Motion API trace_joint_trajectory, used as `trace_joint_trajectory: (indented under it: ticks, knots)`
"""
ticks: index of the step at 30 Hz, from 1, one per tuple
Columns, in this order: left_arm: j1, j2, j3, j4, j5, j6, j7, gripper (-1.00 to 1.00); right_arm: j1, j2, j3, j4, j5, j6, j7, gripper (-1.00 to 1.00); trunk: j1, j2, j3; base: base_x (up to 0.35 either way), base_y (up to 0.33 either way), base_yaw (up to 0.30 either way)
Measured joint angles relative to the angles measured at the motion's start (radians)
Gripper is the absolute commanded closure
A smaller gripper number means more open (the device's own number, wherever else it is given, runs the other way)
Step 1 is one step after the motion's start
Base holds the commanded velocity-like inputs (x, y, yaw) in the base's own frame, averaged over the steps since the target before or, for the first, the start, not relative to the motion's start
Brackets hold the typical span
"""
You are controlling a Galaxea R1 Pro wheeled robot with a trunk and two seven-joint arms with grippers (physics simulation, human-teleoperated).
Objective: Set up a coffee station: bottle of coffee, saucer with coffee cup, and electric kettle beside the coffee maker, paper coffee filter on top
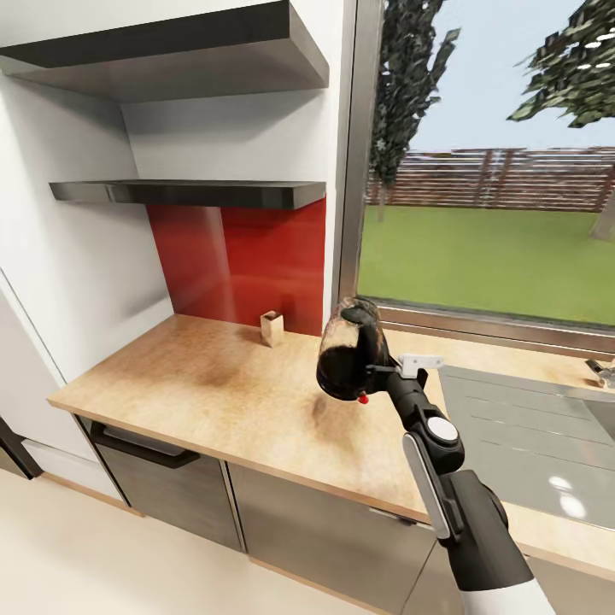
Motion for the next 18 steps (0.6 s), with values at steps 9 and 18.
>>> trace_joint_trajectory:
  ticks: [9,18]
  knots:
    - [0.0,0.0,0.0,-0.007,0.001,-0.001,0.0,-1.0,0.0,0.0,-0.003,-0.001,0.0,-0.001,-0.001,1.0,0.0,0.0,0.001,0.0,0.0,-0.142]
    - [0.0,-0.002,0.002,-0.009,0.001,-0.001,0.001,-1.0,0.0,0.0,-0.004,0.0,0.0,-0.001,-0.001,1.0,0.0,0.0,0.004,0.0,0.0,-0.288]
